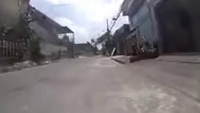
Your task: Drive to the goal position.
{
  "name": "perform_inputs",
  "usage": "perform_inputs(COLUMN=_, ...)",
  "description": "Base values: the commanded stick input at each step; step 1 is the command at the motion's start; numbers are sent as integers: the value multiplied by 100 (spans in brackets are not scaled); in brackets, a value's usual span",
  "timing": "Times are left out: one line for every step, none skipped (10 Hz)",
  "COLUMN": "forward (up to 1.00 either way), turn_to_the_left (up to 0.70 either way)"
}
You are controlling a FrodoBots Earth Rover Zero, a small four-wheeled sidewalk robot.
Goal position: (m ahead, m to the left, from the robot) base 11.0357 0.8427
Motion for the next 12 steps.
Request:
perform_inputs(forward=100, turn_to_the_left=0)
perform_inputs(forward=100, turn_to_the_left=0)
perform_inputs(forward=100, turn_to_the_left=-2)
perform_inputs(forward=100, turn_to_the_left=-2)
perform_inputs(forward=100, turn_to_the_left=-2)
perform_inputs(forward=100, turn_to_the_left=-32)
perform_inputs(forward=100, turn_to_the_left=-40)
perform_inputs(forward=100, turn_to_the_left=-40)
perform_inputs(forward=100, turn_to_the_left=-40)
perform_inputs(forward=100, turn_to_the_left=-40)
perform_inputs(forward=100, turn_to_the_left=-26)
perform_inputs(forward=100, turn_to_the_left=-6)
